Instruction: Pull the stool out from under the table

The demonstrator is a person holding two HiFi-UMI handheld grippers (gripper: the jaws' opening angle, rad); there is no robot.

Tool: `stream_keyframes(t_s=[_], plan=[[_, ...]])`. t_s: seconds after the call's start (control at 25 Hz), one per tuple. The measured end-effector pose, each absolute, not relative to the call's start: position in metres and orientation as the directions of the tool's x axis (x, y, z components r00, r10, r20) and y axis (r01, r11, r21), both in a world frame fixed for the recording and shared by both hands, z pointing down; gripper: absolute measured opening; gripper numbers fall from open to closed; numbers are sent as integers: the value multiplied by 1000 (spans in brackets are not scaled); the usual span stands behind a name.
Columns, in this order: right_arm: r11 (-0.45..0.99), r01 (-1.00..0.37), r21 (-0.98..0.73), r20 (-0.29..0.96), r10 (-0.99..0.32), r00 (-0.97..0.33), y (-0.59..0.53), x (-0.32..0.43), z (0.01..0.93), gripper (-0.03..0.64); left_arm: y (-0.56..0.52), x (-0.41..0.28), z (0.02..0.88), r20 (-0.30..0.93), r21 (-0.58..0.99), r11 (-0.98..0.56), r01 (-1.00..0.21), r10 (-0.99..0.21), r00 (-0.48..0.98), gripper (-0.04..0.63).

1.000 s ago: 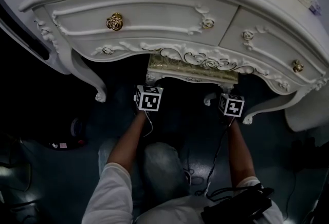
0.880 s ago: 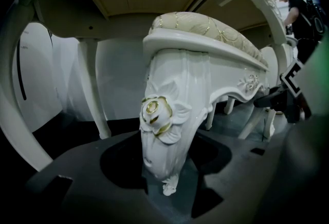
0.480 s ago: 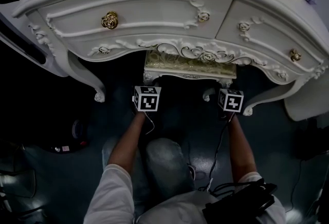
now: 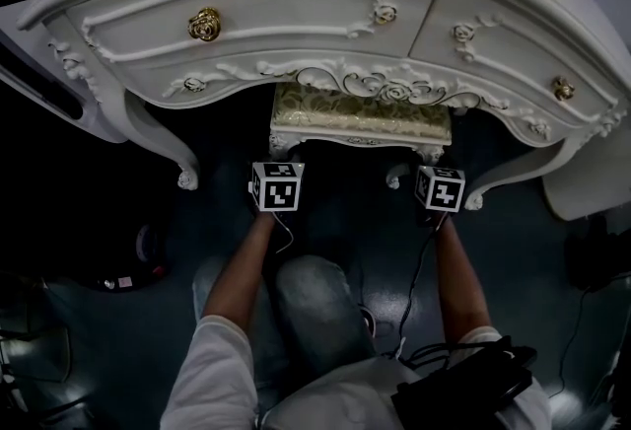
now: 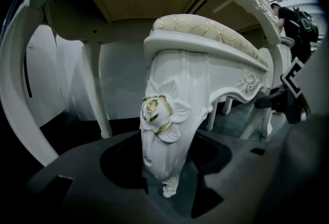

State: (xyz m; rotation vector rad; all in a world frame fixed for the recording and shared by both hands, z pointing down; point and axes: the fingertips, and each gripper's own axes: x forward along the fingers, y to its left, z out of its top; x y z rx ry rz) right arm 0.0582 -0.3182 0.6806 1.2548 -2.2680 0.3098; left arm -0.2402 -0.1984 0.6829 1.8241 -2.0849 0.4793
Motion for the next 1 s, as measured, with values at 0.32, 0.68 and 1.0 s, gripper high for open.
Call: stream_keyframes(t_s=[0.32,0.68,1.0], plan=[[547,-835,59,550,-716,-430,-307,62,680,241,-186,-236,683,462,-34,128,-991,-877,-129,240],[546,-836,52,535,-722,-438,-300,63,680,241,-180,-234,683,467,-36,119,-992,-876,-122,239],[541,-839,58,533,-727,-432,-288,69,681,241,-169,-230,684,468,-36,117,-993,-876,-120,239]])
